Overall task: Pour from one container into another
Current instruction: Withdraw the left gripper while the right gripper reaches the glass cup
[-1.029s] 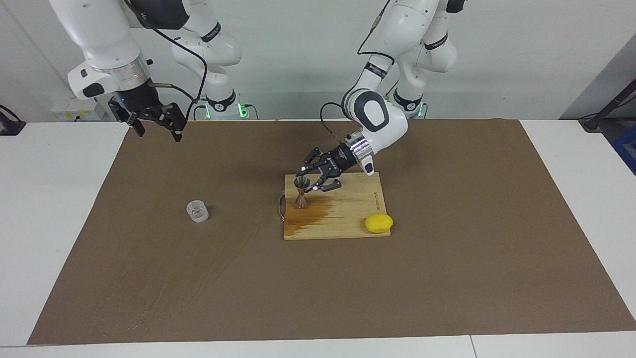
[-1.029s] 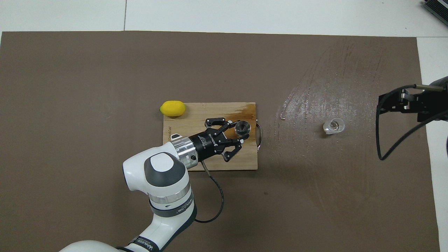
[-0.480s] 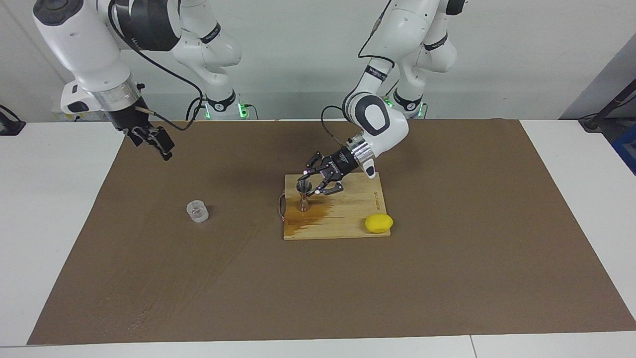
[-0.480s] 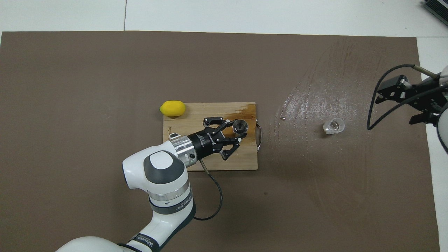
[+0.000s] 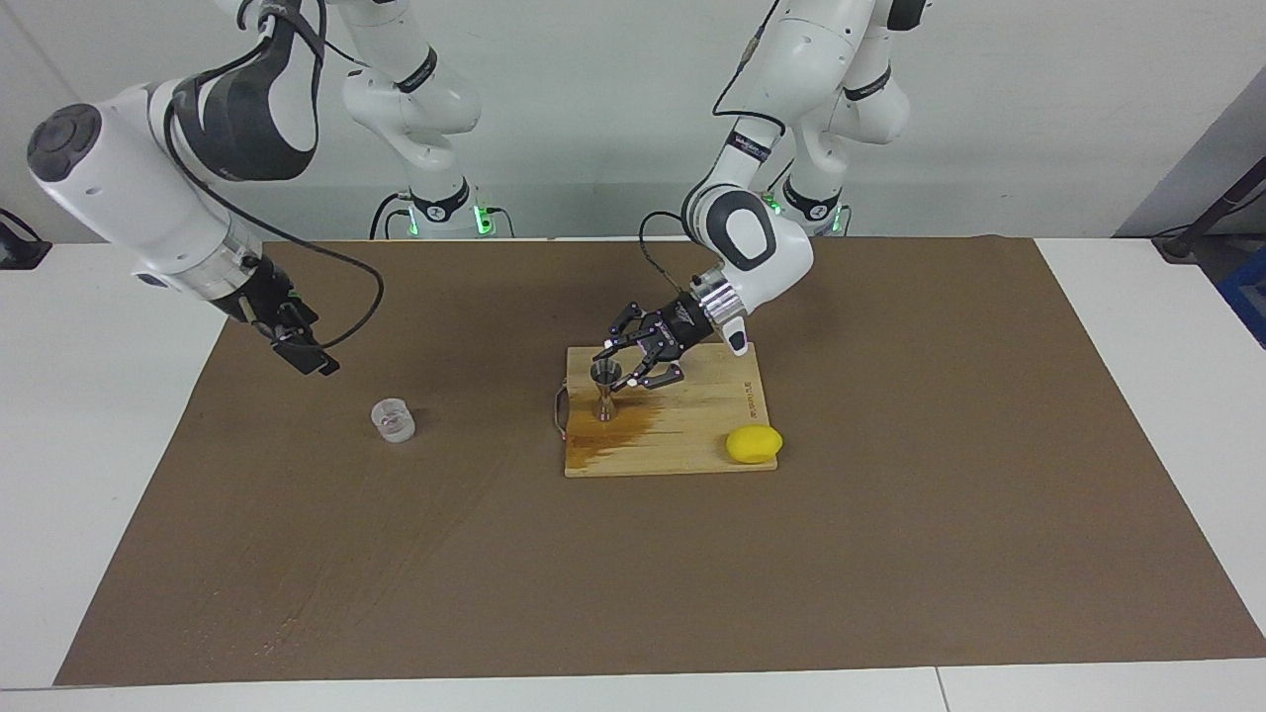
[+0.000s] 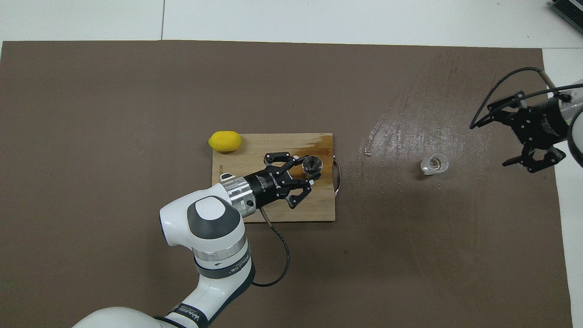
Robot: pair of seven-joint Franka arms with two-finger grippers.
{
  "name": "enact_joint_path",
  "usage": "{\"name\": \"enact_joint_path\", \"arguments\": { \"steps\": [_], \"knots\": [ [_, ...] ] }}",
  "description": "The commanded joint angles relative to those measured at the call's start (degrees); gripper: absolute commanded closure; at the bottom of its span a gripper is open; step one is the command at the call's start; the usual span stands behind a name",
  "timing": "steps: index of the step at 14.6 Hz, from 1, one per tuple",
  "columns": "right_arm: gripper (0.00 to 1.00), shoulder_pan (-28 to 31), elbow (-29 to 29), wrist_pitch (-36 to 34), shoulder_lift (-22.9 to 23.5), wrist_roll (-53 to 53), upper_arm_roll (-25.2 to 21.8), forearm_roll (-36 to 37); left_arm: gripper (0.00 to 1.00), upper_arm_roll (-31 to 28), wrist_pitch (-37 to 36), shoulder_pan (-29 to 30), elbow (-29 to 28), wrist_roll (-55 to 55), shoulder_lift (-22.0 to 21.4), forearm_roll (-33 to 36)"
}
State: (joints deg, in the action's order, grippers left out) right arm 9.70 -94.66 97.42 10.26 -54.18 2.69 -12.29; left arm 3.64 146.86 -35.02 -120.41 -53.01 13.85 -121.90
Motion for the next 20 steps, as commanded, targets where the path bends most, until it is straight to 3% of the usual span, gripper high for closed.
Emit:
{"name": "enact_joint_path", "arguments": {
  "steps": [1, 9, 13, 15, 17, 20],
  "knots": [
    [0.00, 2.4, -5.6, 6.0, 0.6, -1.8, 0.4, -4.8, 0.00, -0.7, 1.3, -1.2, 0.4, 1.1, 0.2, -1.4],
    [0.00, 4.9, -18.3, 19.4, 3.5, -4.1, 0.4, -11.1, 0.00, -0.7, 1.4, -1.5, 0.4, 1.1, -1.0, -1.2],
    [0.00, 6.8, -19.0, 21.1, 8.5, -3.3, 0.4, -15.4, 0.00, -0.7, 5.8, 2.3, 1.7, 0.3, -5.2, 0.8],
    [0.00, 6.9, -19.0, 22.1, 10.0, -1.8, 0.5, -16.8, 0.00, -0.7, 9.5, 4.4, 3.1, 0.2, -6.3, 6.8],
    [0.00, 6.6, -18.9, 22.5, 11.2, -1.0, 0.6, -17.0, 0.00, -0.7, 14.6, 5.7, 5.1, -0.4, -6.5, 17.3],
    [0.01, 5.5, -19.0, 22.3, 11.1, -1.0, 0.6, -20.0, 0.00, -0.7, 16.2, 9.2, 7.3, -0.4, -6.6, 31.3]
  ]
}}
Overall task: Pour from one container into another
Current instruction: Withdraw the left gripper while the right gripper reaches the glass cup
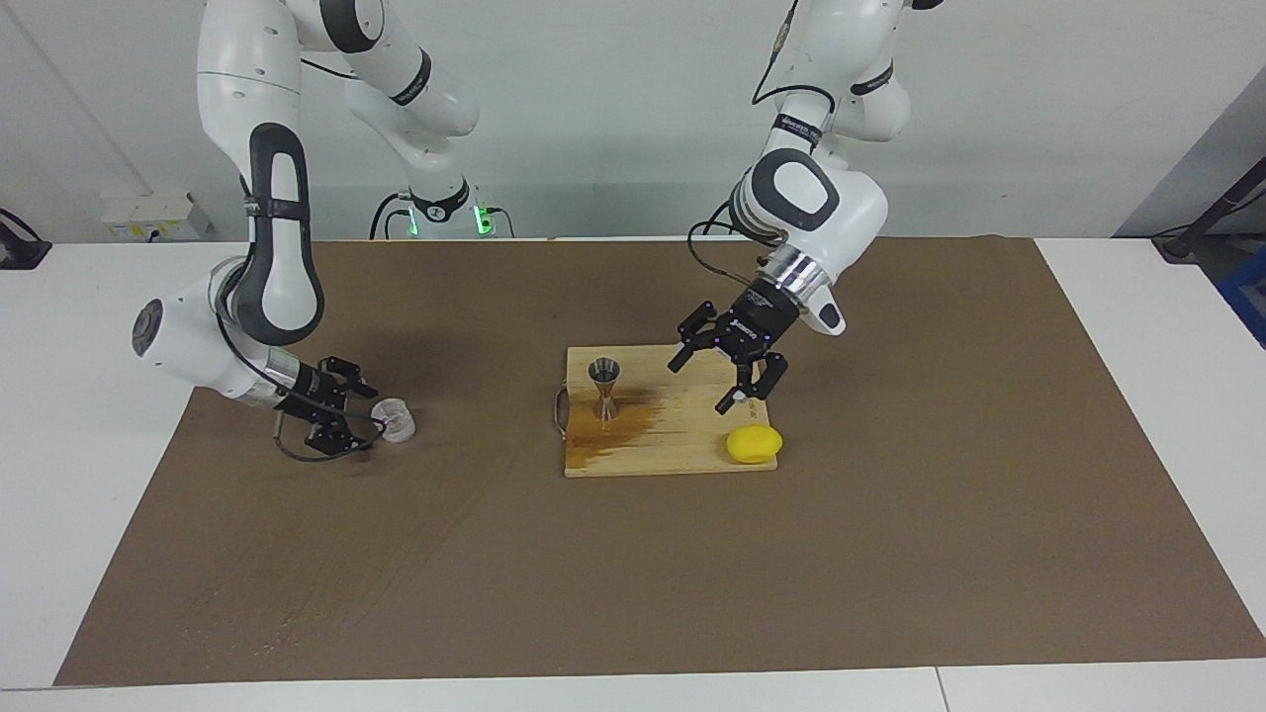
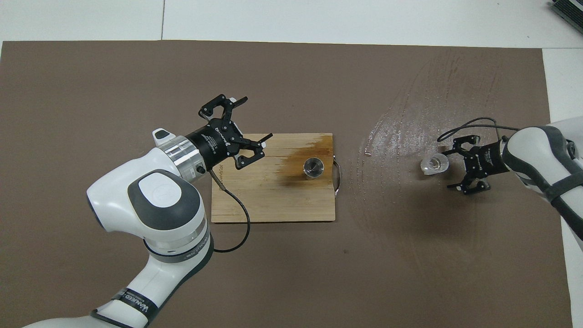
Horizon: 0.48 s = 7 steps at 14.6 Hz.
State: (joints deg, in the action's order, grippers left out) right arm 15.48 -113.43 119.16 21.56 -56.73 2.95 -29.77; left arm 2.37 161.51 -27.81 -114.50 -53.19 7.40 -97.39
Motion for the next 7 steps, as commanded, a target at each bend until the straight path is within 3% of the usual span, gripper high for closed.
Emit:
{"name": "enact_joint_path", "arguments": {
  "steps": [1, 4, 7],
  "knots": [
    [0.01, -0.7, -0.2, 0.5, -0.2, 1.6, 0.3, -2.8, 0.00, 0.5, 1.5, 3.2, 2.2, -0.4, 0.0, 12.2],
    [0.07, -0.8, -0.3, -0.2, -0.3, 1.7, 0.5, -3.1, 0.00, 0.5, 1.7, 6.4, 4.0, -3.3, 0.2, 31.2],
    [0.21, -0.8, -0.1, -0.3, -0.5, 3.2, 0.7, -3.2, 0.00, 0.5, 3.0, 8.5, 4.5, -6.7, -0.1, 47.2]
  ]
}}
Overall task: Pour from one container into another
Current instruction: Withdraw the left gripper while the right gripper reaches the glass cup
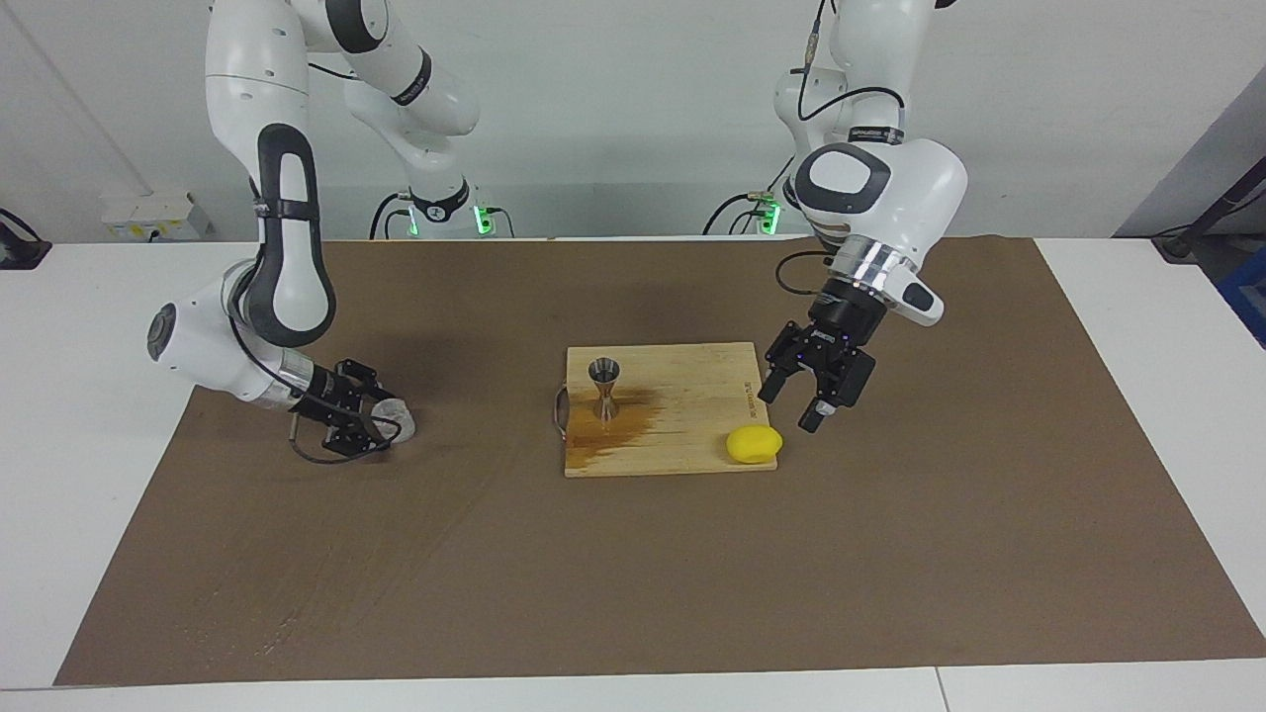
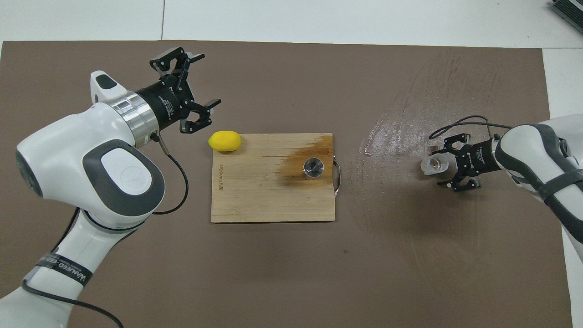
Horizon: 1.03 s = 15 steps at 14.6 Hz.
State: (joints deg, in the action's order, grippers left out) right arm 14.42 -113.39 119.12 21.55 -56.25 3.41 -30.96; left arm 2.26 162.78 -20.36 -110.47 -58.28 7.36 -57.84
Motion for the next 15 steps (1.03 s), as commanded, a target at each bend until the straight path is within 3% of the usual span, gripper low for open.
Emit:
{"name": "enact_joint_path", "arguments": {
  "steps": [1, 4, 6, 7, 8, 9, 10, 11, 15],
  "knots": [
    [0.22, 0.2, -0.1, -0.3, -0.5, 2.7, 0.3, -2.0, 0.00, 0.2, 1.7, 1.5, 0.2, -1.8, -0.5, 13.2],
    [0.24, -0.4, -0.1, -0.3, -0.5, 2.7, 0.3, -3.3, 0.00, 0.0, -0.9, 4.8, -0.7, -1.7, -2.7, 25.6],
    [0.35, -0.5, -0.1, -0.3, -0.5, 2.7, 0.3, -3.9, 0.00, 0.0, -8.9, 6.4, -0.6, -1.6, -3.9, 36.0],
    [0.44, -0.5, 0.0, -0.3, -0.5, 2.7, 0.3, -4.0, 0.00, 0.0, -14.5, 6.9, -0.4, -1.4, -4.6, 41.8],
    [0.64, -0.5, 0.0, -0.4, -0.5, 2.6, 0.3, -4.1, 0.00, 0.0, -20.3, 6.9, 0.0, -1.1, -5.7, 47.4],
    [0.94, -0.4, 0.2, -0.7, -0.6, 2.4, 0.3, -4.1, 0.00, 0.1, -25.4, 6.9, 0.2, -0.7, -6.4, 51.6],
    [1.00, -0.4, 0.3, -1.1, -0.8, 2.4, 0.3, -4.5, 0.00, 0.0, -28.6, 6.9, 0.6, -0.2, -7.0, 53.2],
    [1.00, -0.4, 0.3, -1.2, -1.1, 2.3, 0.2, -4.6, 0.00, -0.2, -31.6, 6.9, 0.7, 2.7, -7.5, 53.4],
    [1.00, -1.5, 0.4, -2.1, -6.2, -1.3, 0.4, -4.6, 0.00, -1.1, -44.9, 10.9, 0.7, 31.4, -10.5, 53.5]
  ]
}}
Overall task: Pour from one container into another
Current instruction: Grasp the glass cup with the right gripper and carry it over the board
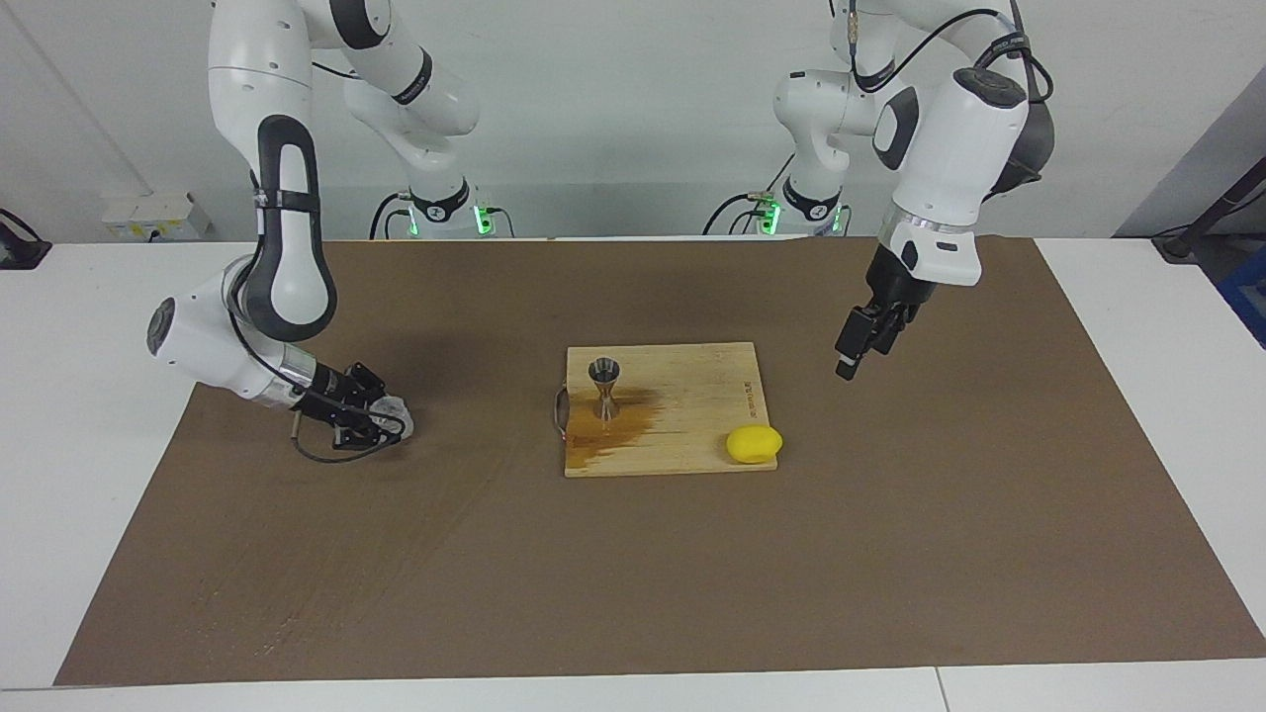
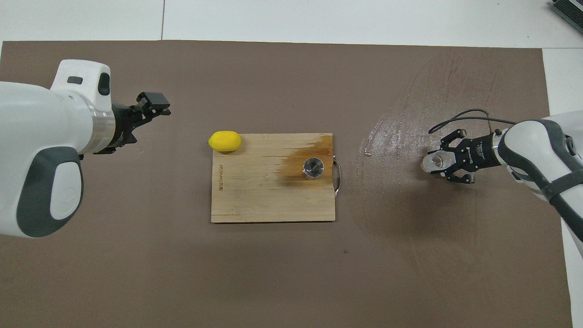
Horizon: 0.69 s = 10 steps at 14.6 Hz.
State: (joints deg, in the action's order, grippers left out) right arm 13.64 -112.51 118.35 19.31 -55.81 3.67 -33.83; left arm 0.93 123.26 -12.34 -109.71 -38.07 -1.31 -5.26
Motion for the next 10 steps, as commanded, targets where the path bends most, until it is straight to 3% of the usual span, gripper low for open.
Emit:
{"name": "enact_joint_path", "arguments": {
  "steps": [1, 4, 7, 10],
  "knots": [
    [1.00, -2.6, -0.4, -1.2, -5.4, -3.1, -0.1, -1.7, 0.00, 0.2, -7.7, 3.8, -0.1, 17.0, -2.6, 0.9],
    [1.00, -8.3, 1.7, -0.5, -6.5, -11.1, -0.3, 0.3, 0.00, 0.0, -15.0, 6.7, 1.0, 31.3, -3.3, 1.0],
    [1.00, -14.5, 8.3, -0.1, -4.6, -24.3, 0.0, 10.9, 0.00, 0.2, -23.6, 8.4, 5.0, 40.9, -3.0, 7.8],
    [1.00, -21.7, 10.5, 3.4, -3.4, -32.9, -0.4, 13.7, 0.00, 0.2, -28.0, 10.8, 7.8, 42.1, -3.0, 7.7]
  ]
}}
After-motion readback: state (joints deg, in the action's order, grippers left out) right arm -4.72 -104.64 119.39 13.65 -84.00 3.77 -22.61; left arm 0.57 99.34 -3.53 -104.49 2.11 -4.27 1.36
